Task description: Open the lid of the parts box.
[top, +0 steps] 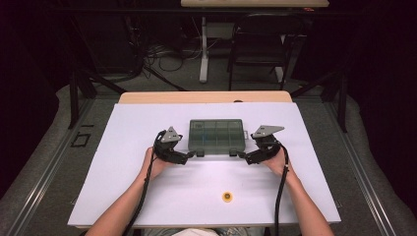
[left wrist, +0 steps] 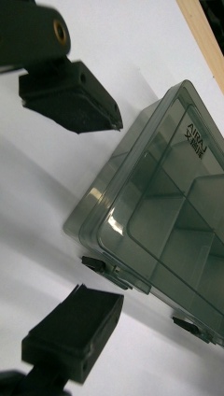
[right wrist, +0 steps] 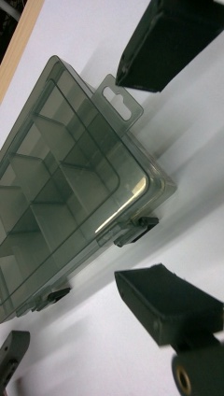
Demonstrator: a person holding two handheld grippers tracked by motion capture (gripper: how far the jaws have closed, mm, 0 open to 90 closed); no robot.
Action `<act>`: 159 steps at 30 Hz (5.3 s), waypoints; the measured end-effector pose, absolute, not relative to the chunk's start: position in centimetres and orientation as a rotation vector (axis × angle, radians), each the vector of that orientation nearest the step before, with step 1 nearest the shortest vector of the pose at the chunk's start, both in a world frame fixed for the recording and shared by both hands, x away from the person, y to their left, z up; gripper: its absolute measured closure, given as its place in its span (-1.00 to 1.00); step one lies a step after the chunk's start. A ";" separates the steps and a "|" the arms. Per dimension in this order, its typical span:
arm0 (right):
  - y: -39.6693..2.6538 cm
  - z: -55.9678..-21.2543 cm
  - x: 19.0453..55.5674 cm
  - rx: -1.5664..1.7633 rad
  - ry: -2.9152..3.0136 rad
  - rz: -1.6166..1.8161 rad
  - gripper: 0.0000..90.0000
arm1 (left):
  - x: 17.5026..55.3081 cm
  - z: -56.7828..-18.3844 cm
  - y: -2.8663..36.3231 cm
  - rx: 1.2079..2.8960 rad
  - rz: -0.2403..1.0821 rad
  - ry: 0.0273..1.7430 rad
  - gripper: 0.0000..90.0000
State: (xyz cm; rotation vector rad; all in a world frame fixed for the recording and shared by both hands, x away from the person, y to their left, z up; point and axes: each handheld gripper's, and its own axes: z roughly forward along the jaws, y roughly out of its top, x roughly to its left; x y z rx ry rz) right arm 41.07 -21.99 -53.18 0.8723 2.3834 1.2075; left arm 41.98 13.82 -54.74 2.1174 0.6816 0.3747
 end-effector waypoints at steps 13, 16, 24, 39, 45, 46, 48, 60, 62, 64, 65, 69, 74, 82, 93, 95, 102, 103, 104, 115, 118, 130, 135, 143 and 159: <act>-21.9 -53.7 41.2 0.929 2.417 1.128 -0.43 | 41.6 -55.1 13.9 2.142 0.422 0.628 -0.28; -21.8 -53.7 41.2 0.920 2.426 1.126 -0.36 | 41.6 -55.1 13.9 2.142 0.423 0.625 -0.23; -21.5 -54.0 41.3 0.921 2.439 1.099 -0.15 | 41.5 -55.3 13.8 2.155 0.430 0.609 -0.13; -21.2 -54.1 41.3 0.915 2.442 1.065 0.00 | 41.5 -55.5 13.7 2.153 0.431 0.601 0.02; -21.1 -54.2 41.4 0.924 2.450 1.049 0.03 | 41.4 -55.6 13.6 2.158 0.433 0.597 0.08; -21.1 -54.2 41.4 0.922 2.449 1.050 0.04 | 41.4 -55.6 13.6 2.157 0.431 0.597 0.08; -21.1 -54.2 41.4 0.913 2.445 1.050 0.06 | 41.4 -55.6 13.6 2.157 0.435 0.596 0.08; -21.1 -54.1 41.4 0.914 2.442 1.058 0.09 | 41.3 -55.6 13.6 2.145 0.431 0.599 0.12; -21.1 -54.1 41.4 0.918 2.442 1.058 0.10 | 41.3 -55.6 13.6 2.146 0.433 0.598 0.12; -21.1 -54.1 41.4 0.920 2.442 1.059 0.10 | 41.3 -55.7 13.6 2.144 0.432 0.598 0.12; -21.1 -54.1 41.4 0.920 2.442 1.059 0.10 | 41.3 -55.6 13.7 2.147 0.432 0.596 0.12; -21.1 -54.0 41.3 0.931 2.434 1.059 0.11 | 41.3 -55.6 13.7 2.144 0.434 0.598 0.13; -21.1 -54.0 41.3 0.934 2.430 1.060 0.12 | 41.3 -55.7 13.7 2.139 0.438 0.598 0.14; -21.1 -53.9 41.2 0.937 2.424 1.066 0.13 | 41.2 -55.7 13.7 2.133 0.442 0.599 0.15; -21.1 -53.7 41.2 0.940 2.407 1.080 0.16 | 41.1 -55.7 13.5 2.137 0.469 0.602 0.08; -21.2 -53.6 41.2 0.945 2.399 1.088 0.16 | 41.1 -55.8 13.4 2.136 0.478 0.605 0.01; -21.3 -53.5 41.2 0.950 2.394 1.089 0.16 | 40.8 -55.5 13.3 2.099 0.525 0.613 -0.10; -21.3 -53.5 41.2 0.949 2.394 1.089 0.16 | 40.8 -55.4 13.4 2.086 0.531 0.618 -0.10; -21.3 -53.5 41.2 0.950 2.392 1.090 0.16 | 40.8 -55.4 13.4 2.082 0.535 0.618 -0.10; -21.3 -53.3 41.2 0.957 2.370 1.101 0.15 | 40.4 -55.2 13.0 2.051 0.609 0.615 -0.09; -21.3 -53.2 41.2 0.959 2.363 1.104 0.15 | 40.2 -55.2 12.9 2.042 0.620 0.606 -0.07; -21.3 -52.9 41.0 0.925 2.313 1.082 -0.08 | 39.7 -55.0 12.9 1.992 0.697 0.566 0.09; -21.0 -52.7 40.7 0.883 2.268 1.066 -0.05 | 39.6 -54.9 12.8 1.988 0.709 0.561 0.14; -20.5 -52.6 40.2 0.824 2.205 1.050 0.10 | 39.7 -54.9 12.8 1.980 0.719 0.566 0.17; -20.3 -52.4 39.9 0.809 2.149 1.051 0.21 | 39.7 -54.5 12.8 1.962 0.735 0.564 0.21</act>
